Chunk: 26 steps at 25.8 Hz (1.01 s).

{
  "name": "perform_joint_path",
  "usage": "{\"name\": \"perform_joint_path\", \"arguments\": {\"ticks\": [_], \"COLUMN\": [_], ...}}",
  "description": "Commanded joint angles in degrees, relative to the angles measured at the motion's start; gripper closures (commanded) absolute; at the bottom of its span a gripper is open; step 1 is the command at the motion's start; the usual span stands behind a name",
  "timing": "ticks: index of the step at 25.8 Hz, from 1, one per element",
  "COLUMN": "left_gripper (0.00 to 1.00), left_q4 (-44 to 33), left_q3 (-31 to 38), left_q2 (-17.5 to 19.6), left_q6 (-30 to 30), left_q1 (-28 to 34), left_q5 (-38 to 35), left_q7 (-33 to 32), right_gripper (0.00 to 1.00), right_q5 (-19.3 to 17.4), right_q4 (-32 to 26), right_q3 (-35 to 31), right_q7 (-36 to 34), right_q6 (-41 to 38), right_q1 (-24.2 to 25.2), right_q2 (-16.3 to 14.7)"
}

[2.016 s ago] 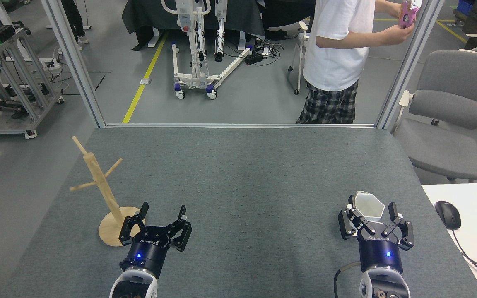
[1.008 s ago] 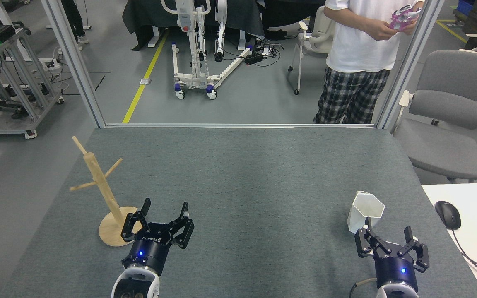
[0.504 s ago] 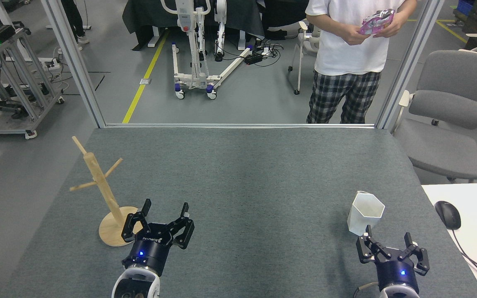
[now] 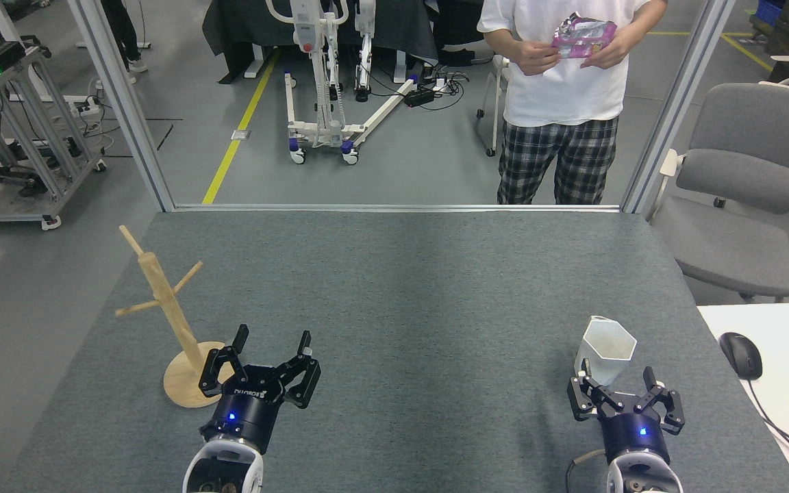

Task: Hang cup on storage rack
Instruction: 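Close the right gripper on the white cup and lift it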

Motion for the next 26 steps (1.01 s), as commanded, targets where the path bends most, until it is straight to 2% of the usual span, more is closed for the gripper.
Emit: {"name": "perform_joint_path", "arguments": {"ticks": [1, 15, 23, 26], "left_gripper": [0.01, 0.01, 0.01, 0.01], "left_q4": [-0.75, -1.54, -1.63, -1.54], "left_q3": [0.0, 0.0, 0.0, 0.0], "left_q2": [0.01, 0.1, 0.54, 0.71], "left_q6": [-0.01, 0.08, 0.08, -0.01], "left_q1": [0.02, -0.51, -0.42, -0.42], "left_q5": [-0.03, -0.03, -0.03, -0.03], "left_q7": [0.0, -0.18, -0.09, -0.09], "right_gripper": [0.01, 0.01, 0.01, 0.01], "right_q5": [-0.07, 0.02, 0.02, 0.02], "right_q4": [0.96, 8.34, 16.87, 18.28], "right_q3": [0.05, 0.14, 0.14, 0.14], "right_q7": [-0.11, -0.38, -0.47, -0.55], "right_q6": [-0.09, -0.09, 0.09, 0.0], "right_q1": [-1.26, -6.63, -13.04, -13.83], "right_q2": [-0.08, -0.35, -1.05, -1.49]}}
